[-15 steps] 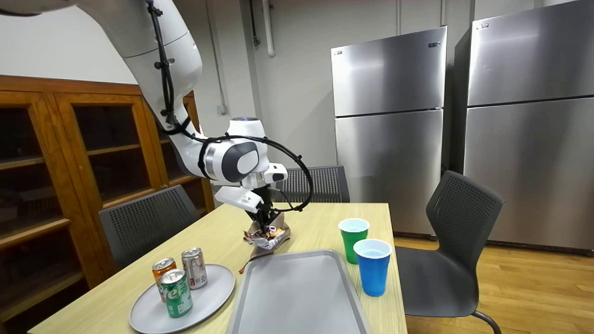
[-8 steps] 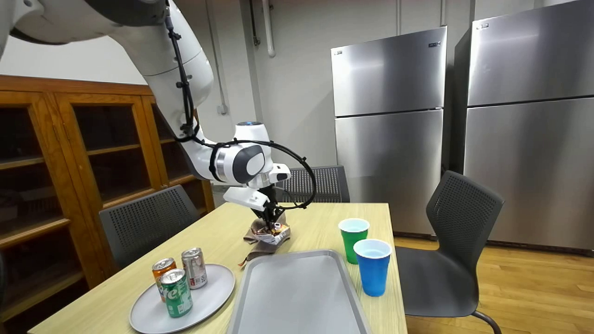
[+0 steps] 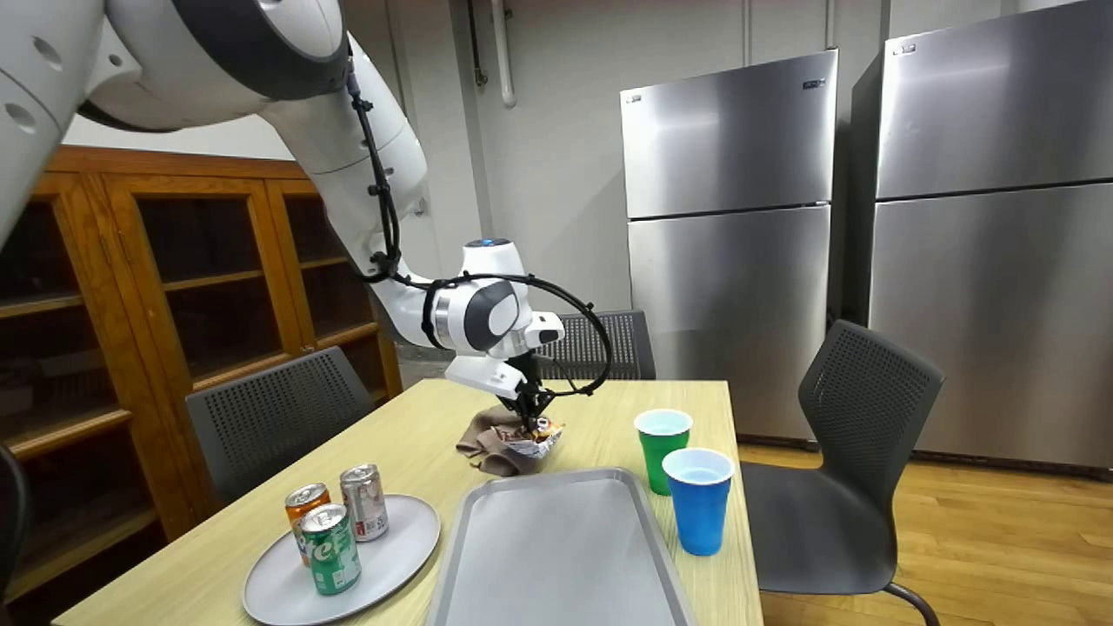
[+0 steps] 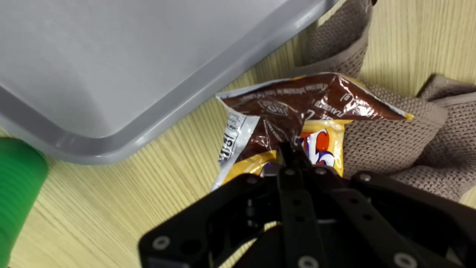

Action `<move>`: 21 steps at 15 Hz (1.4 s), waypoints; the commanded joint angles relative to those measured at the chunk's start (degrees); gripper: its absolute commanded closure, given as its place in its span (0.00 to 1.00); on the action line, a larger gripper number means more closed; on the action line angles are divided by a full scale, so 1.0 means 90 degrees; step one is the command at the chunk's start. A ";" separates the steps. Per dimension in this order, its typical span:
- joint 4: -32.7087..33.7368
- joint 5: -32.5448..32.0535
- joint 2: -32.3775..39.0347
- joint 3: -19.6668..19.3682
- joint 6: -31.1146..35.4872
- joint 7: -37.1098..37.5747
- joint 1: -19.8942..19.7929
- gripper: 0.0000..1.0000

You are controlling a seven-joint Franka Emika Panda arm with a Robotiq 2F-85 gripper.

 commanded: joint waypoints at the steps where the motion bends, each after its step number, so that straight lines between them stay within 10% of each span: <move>1: 0.0617 -0.0173 0.0393 -0.0228 -0.0287 0.0448 0.0168 1.00; 12: 0.1344 -0.0192 0.1018 -0.0686 -0.0350 0.1256 0.0563 1.00; 13: 0.1331 -0.0194 0.1008 -0.0703 -0.0362 0.1299 0.0595 0.74; 21: 0.1020 -0.0032 0.0601 -0.0421 -0.0231 0.1053 0.0392 0.23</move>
